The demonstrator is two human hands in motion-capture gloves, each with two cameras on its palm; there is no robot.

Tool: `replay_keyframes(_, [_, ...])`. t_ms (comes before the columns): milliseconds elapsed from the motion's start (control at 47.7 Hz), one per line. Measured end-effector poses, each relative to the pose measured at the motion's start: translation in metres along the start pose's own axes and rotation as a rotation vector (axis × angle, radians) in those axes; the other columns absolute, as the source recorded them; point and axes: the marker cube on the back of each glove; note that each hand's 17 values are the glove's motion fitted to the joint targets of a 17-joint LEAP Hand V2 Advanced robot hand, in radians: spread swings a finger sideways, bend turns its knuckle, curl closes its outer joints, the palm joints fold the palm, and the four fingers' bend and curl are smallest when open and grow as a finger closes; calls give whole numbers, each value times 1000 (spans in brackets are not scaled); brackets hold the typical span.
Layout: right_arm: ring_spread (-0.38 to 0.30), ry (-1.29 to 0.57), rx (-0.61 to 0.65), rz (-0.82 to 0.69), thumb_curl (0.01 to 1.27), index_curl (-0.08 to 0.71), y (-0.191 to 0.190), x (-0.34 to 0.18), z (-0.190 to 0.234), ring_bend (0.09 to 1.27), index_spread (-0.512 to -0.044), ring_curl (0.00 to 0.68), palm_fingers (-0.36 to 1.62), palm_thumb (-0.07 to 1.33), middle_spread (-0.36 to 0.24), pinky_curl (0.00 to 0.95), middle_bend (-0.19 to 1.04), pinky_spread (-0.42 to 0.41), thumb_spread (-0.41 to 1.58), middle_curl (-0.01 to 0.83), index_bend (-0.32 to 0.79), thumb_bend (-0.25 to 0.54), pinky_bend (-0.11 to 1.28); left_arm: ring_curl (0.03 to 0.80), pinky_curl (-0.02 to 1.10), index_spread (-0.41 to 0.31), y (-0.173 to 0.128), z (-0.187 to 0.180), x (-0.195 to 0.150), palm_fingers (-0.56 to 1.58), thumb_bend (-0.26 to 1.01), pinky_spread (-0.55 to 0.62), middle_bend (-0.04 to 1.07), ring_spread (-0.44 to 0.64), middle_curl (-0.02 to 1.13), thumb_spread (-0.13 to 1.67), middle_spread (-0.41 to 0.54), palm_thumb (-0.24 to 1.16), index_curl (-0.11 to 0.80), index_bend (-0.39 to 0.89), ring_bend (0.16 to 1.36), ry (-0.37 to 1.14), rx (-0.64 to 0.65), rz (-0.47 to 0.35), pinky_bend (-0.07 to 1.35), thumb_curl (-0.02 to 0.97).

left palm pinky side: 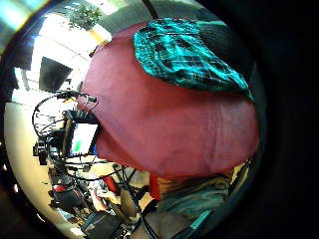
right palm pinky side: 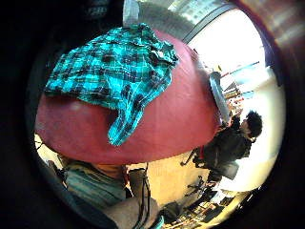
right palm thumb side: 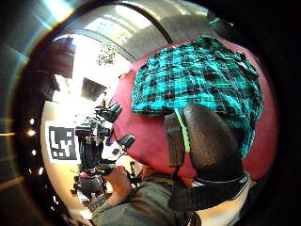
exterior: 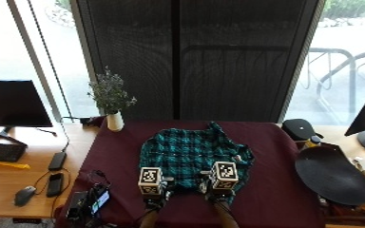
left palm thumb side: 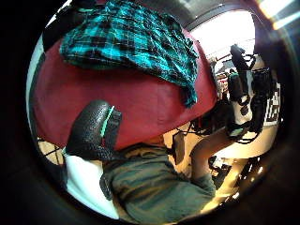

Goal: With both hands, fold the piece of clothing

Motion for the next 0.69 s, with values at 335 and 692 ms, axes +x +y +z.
replay_keyframes(335, [122, -5, -36, -16, 171, 239, 2, -5, 0, 242, -325, 159, 372, 416, -1, 253, 164, 250, 1156, 157, 187, 248, 524, 254, 175, -129, -3, 1, -1, 548, 140, 270, 235, 47, 264, 979, -79, 410, 201, 157, 505, -12, -17, 6, 289, 193])
replay_keyframes(692, [133, 29, -71, -26, 236, 306, 7, 7, -12, 243, -346, 217, 350, 446, -1, 298, 161, 266, 1296, 212, 178, 186, 523, 292, 223, -138, -8, -6, 2, 525, 39, 312, 208, 61, 339, 1078, -85, 451, 269, 147, 503, -11, -9, 35, 272, 261])
